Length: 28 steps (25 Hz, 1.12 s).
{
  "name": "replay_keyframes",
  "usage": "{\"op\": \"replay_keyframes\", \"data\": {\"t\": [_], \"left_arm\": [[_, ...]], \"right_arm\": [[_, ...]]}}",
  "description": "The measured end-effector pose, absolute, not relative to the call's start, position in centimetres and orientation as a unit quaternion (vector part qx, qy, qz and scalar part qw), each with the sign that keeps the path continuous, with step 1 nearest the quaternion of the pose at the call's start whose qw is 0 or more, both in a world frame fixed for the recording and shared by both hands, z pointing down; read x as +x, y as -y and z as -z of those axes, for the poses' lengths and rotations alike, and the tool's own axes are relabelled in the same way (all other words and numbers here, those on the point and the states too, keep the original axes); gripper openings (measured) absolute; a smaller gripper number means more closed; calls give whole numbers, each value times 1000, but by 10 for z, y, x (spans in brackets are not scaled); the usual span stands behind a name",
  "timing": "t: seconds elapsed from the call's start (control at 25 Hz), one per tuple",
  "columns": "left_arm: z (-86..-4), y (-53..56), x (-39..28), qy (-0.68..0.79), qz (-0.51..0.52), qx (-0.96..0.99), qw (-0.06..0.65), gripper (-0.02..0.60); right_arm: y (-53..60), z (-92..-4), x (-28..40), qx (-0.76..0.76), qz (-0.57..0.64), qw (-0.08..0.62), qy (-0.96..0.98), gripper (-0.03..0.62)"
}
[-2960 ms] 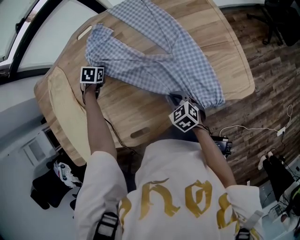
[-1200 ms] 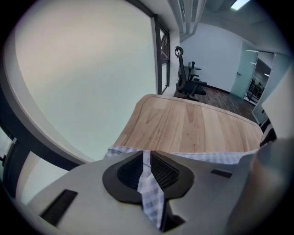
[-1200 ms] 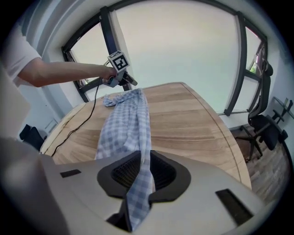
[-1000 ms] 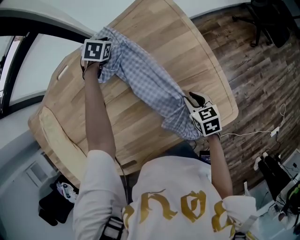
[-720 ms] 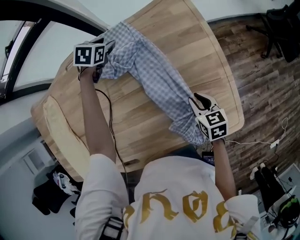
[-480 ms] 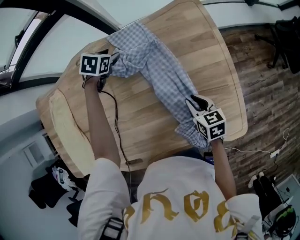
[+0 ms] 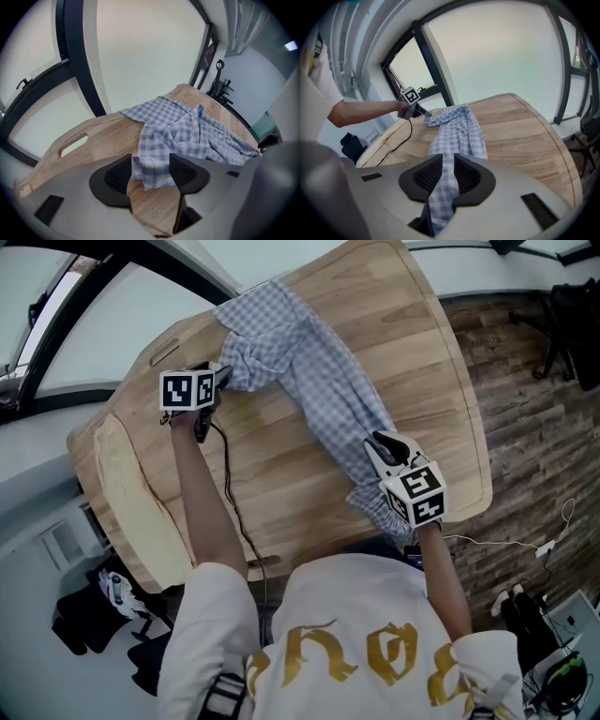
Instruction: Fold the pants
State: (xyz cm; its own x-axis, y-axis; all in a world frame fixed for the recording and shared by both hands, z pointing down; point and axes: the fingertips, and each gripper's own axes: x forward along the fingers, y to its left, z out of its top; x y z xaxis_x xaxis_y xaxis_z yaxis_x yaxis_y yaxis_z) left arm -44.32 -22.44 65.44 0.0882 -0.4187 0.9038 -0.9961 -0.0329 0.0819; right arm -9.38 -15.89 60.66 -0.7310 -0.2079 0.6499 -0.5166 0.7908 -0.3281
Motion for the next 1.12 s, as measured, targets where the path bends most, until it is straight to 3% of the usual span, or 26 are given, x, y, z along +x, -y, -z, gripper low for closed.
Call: {"op": "replay_keyframes", "data": {"t": [0.12,0.2,0.44,0.84,1.12], "left_arm": [[-657,222,-447,583,-349,613,403,255],[-655,225,-453,604,-334,603,399,65],[-611,262,-457,626,-320,618,352,55],[-506,406,-468,662,-297,646,237,55],[-539,478,-493,696,-303,599,255,55]], "right_arm": [[159,-609,-87,203,-254,306,895,89],[159,-611,-84,202,-257,306,894,80],[149,-618,-82,185,-270,308,893,67],[121,-668,-81,133,-257,382,878,51],[119,-675,-84,121,-251,388,879,51]]}}
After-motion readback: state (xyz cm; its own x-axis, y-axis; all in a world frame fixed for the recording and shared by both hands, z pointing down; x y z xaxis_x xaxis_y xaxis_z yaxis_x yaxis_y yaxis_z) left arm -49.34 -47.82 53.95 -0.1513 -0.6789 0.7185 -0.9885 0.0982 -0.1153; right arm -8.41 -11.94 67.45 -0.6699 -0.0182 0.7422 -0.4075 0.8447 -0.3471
